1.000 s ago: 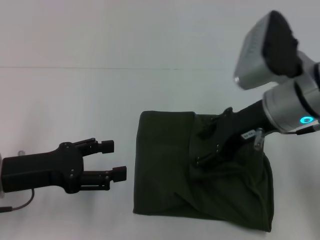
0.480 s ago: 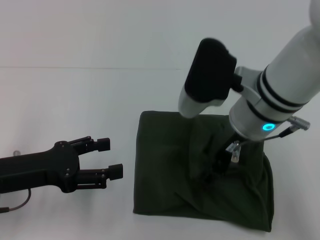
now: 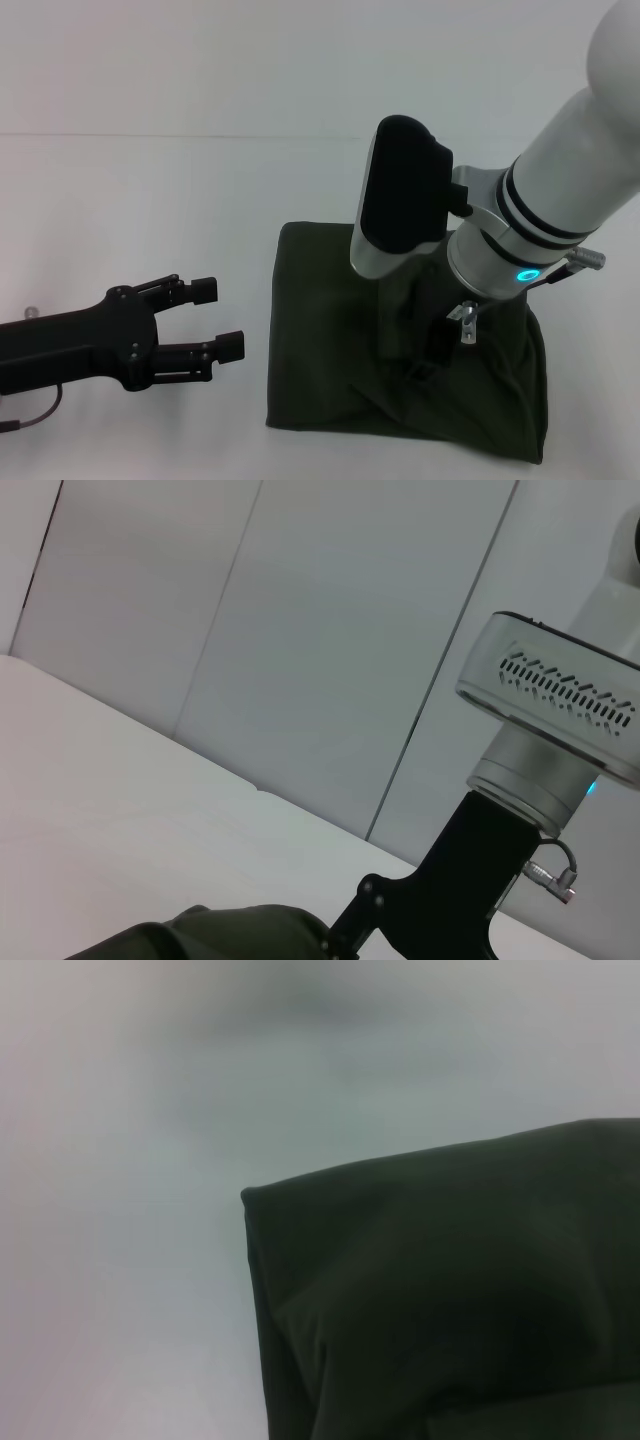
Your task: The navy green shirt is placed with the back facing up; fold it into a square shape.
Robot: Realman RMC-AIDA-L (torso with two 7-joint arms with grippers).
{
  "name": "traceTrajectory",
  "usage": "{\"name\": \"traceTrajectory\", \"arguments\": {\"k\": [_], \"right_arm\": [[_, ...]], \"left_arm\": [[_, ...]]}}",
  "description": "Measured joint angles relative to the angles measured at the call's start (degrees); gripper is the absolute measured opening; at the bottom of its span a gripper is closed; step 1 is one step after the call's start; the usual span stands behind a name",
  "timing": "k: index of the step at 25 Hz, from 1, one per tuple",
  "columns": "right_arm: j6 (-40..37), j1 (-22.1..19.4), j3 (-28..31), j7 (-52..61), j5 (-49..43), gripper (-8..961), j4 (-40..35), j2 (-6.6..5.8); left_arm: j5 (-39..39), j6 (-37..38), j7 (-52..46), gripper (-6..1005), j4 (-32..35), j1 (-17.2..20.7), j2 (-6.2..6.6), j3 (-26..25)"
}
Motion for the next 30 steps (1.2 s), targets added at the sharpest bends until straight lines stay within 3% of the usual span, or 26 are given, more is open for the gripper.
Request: {"name": "traceTrajectory", "arguments": {"k": [10,30], "right_arm": [[4.14,-0.36,-5.59,-2.20,-0.65,761,1.86,-0.05],[9.24,-0.55,-8.60,-2.21,-2.34,761,3.36,-0.11]], "left_arm": [[-0.13,-0.08,0.06,950,-0.14,-0.03,-0.14,-0.01],[-0.13,-0.79,0.60,950,-0.72,-0.10,-0.31,-0.01]]}}
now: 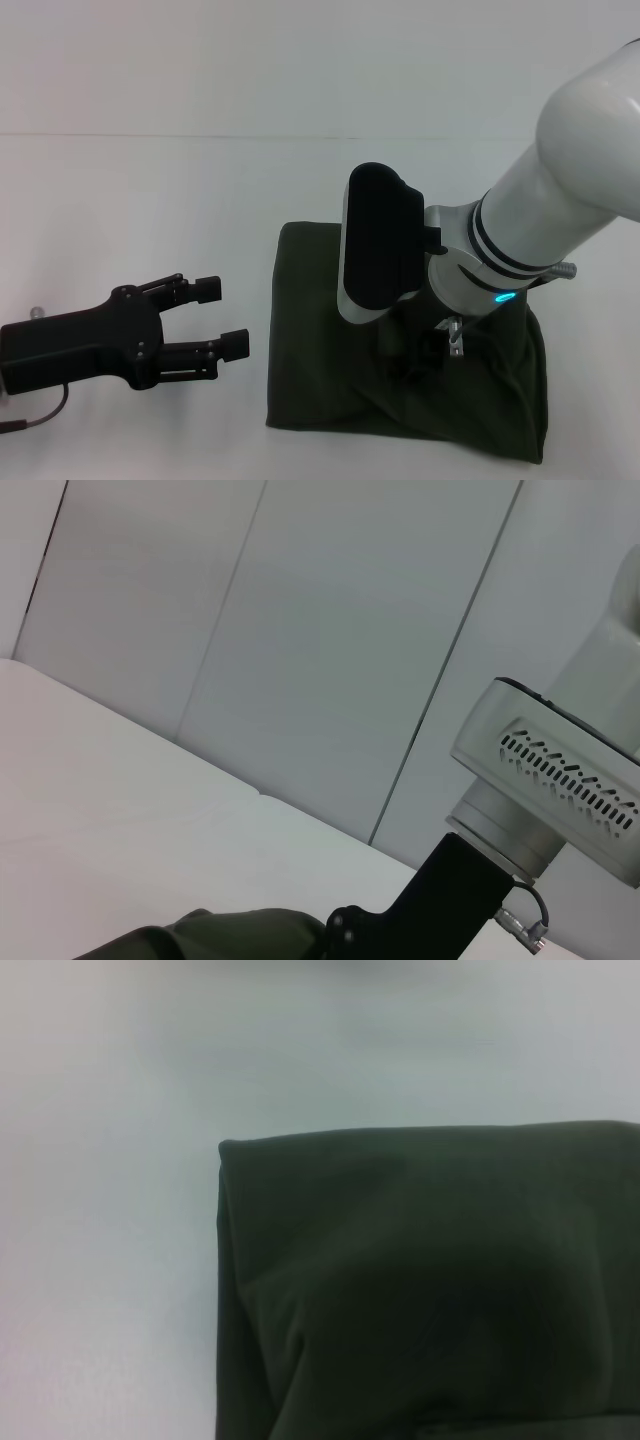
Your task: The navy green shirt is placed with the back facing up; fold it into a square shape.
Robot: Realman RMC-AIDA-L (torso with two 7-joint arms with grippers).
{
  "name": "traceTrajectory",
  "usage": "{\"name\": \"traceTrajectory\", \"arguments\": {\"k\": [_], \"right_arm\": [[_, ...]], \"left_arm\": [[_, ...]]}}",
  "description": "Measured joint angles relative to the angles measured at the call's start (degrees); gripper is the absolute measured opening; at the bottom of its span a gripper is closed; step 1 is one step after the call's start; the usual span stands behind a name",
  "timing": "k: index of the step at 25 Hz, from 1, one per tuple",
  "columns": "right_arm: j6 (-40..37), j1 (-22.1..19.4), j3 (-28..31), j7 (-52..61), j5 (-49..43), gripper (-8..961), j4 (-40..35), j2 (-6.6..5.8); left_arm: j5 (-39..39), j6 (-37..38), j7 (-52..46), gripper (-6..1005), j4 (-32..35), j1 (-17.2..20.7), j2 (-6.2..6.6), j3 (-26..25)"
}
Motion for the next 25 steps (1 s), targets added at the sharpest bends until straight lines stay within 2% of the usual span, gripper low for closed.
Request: {"name": "traceTrajectory", "arguments": {"k": [2,9,14,22,25], "right_arm": [[0.28,-0.05,-0.06,0.00,-0.02,761,0.17,0.00],[1.11,0.13,-0.27,0.35,-1.16,579,1.44,0.00],[1.46,-0.02,-0.29,0.45,-1.22,365,1.51,0.00],[1.35,-0.28,0.02,0.58,-0.96,148,1.39,-0.08],[1.21,-0.55,0.42,1.18,-0.77,101,0.88,-0.15]], "left_arm": [[0.00,0.00,0.01,950,-0.12,-0.04,-0.01,0.00],[0.00,0.01,0.05,950,-0.13,0.02,0.03,0.00],[0.00,0.01,0.05,950,-0.13,-0.08,0.06,0.00],[0.00,0.01,0.05,950,-0.13,-0.30,0.15,0.00],[0.00,0.03,0.05,950,-0.12,-0.32,0.17,0.00]]}}
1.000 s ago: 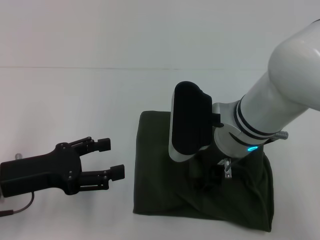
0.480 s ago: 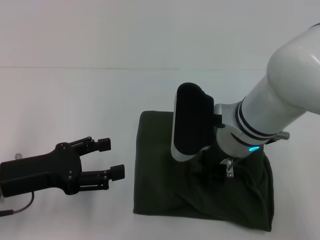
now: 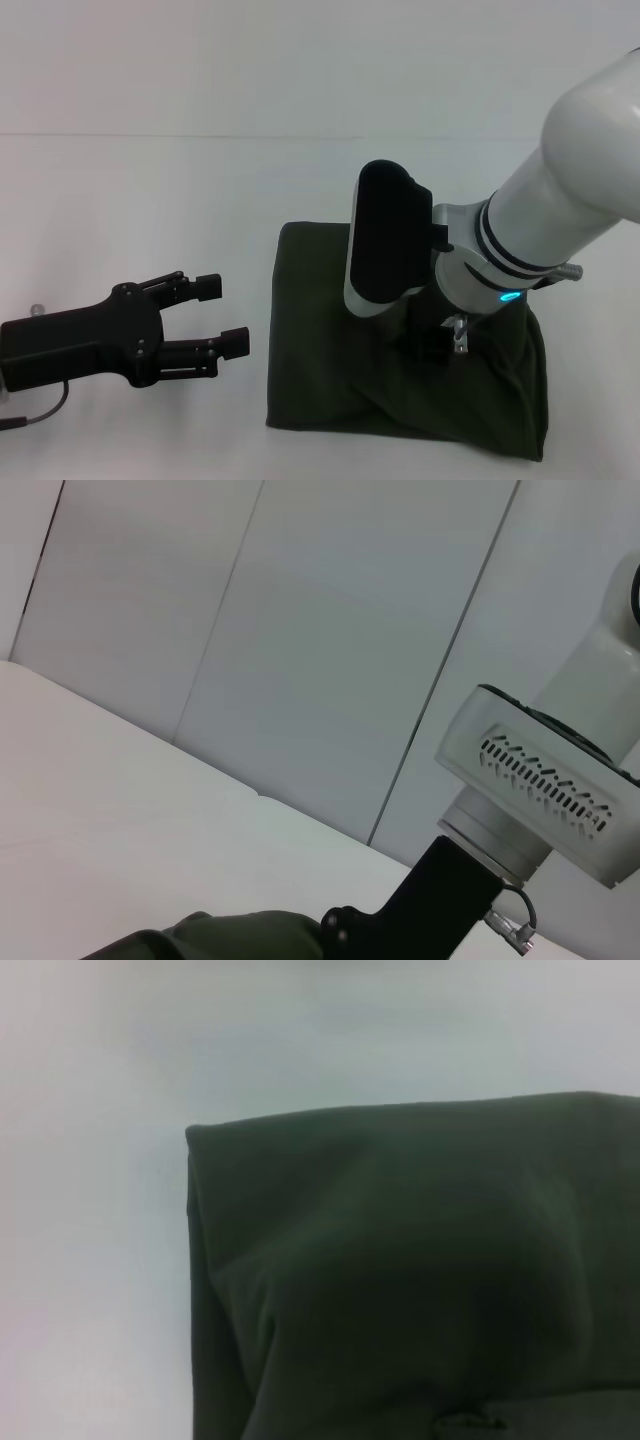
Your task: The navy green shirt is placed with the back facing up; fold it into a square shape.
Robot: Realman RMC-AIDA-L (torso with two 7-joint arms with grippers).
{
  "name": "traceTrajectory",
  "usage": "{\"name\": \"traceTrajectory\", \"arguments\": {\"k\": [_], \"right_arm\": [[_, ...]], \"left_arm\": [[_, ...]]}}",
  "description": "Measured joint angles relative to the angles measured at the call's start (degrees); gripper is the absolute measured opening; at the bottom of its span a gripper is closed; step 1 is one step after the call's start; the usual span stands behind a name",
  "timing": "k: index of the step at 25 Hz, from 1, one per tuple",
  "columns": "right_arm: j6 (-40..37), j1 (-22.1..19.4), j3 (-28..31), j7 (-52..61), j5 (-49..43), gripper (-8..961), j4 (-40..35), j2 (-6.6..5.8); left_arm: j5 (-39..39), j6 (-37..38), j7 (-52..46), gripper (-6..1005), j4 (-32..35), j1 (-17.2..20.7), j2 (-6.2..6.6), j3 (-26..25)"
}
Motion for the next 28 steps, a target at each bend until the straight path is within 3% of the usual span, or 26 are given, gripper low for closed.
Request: {"name": "traceTrajectory", "arguments": {"k": [3,17,28], "right_arm": [[-0.25,-0.34,0.65,0.27,0.41,53,-0.24,-0.11],[-3.80,-1.82,10.11,0.36,3.87,44,-3.05,-0.61],[-3.96,-2.10,10.09,0.36,4.38,44,-2.82,-0.62]], "left_arm": [[0.00,0.08,0.00,950,0.03,0.00,0.02,0.00],[0.00,0.52,-0.38,950,0.35,-0.06,0.19,0.04],[0.00,0.60,-0.33,950,0.34,-0.42,0.27,0.17]]}}
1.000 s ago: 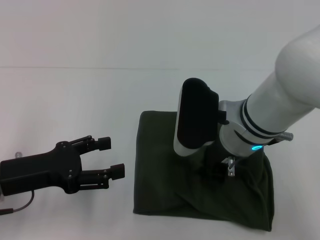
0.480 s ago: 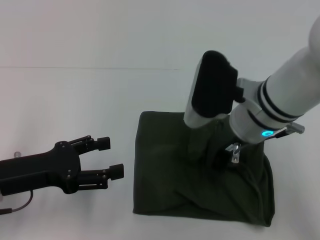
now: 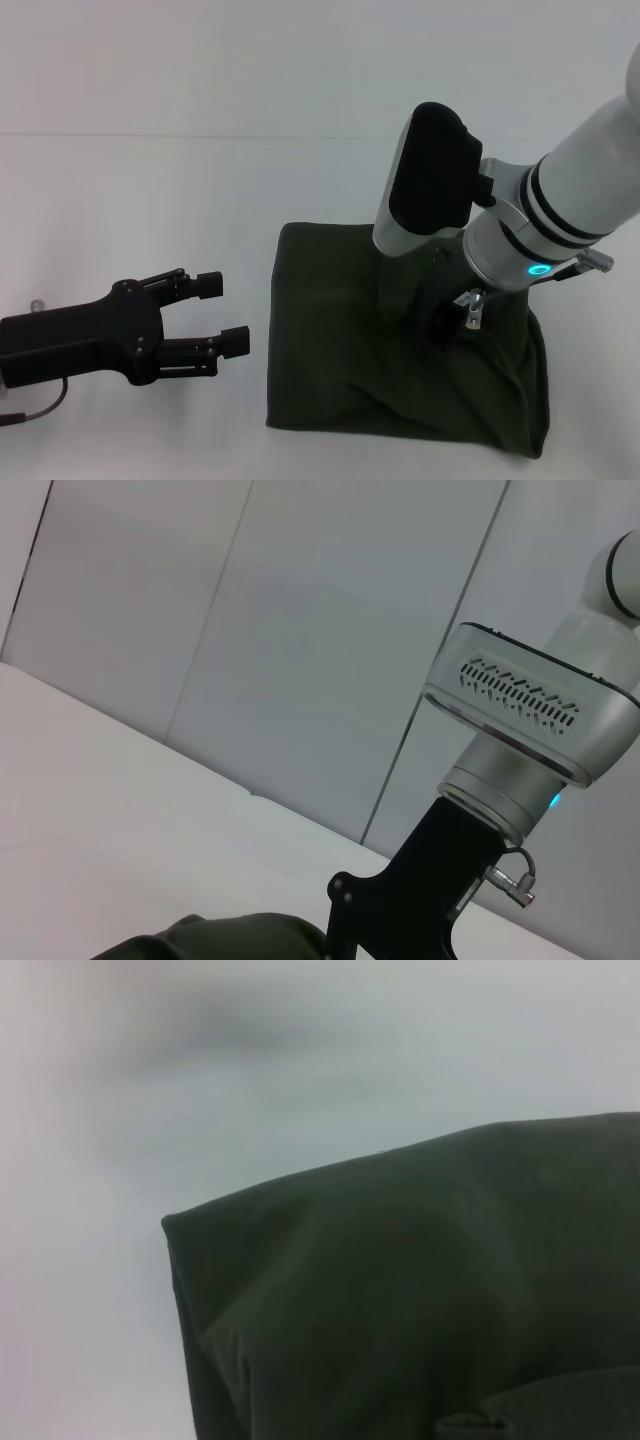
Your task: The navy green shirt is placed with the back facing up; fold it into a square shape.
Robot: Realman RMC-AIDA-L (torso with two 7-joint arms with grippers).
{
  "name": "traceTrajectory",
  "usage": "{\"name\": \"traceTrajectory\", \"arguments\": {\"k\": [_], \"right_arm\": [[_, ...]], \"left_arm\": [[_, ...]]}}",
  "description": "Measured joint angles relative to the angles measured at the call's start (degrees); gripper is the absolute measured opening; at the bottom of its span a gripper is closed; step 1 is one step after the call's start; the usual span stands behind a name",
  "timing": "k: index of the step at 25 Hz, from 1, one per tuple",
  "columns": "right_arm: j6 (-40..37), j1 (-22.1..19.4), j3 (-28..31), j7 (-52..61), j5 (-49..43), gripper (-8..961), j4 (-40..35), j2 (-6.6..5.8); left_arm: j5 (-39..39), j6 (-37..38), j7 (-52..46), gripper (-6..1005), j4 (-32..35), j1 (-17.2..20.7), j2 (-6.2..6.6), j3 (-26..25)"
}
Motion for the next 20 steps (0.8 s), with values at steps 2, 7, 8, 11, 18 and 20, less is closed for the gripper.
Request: {"name": "traceTrajectory", "arguments": {"k": [2,7,8,11,18,20], "right_arm": [[-0.07,0.01,0.00,0.00,0.05,44,0.04,-0.01],[-0.47,0.03,0.49,0.06,0.10,45,0.05,-0.03],[-0.47,0.03,0.72,0.19,0.13,45,0.06,-0.04],[-0.52,-0.02,1.80,0.78,0.24,45,0.06,-0.11],[-1.36,-0.38,2.76,1.21,0.95,45,0.24,-0.19],[-1.36,-0.50,2.76,1.25,0.99,46,0.29,-0.19]], "left_arm": [[0.00,0.00,0.03,950,0.00,0.03,0.00,-0.02],[0.00,0.00,-0.02,950,0.00,0.02,0.00,-0.01],[0.00,-0.01,-0.02,950,0.00,0.02,0.00,0.04],[0.00,-0.01,-0.01,950,0.00,-0.02,0.00,0.12],[0.00,-0.01,0.01,950,0.05,-0.11,0.00,0.26],[0.00,0.02,0.02,950,0.06,-0.11,0.00,0.26]]}}
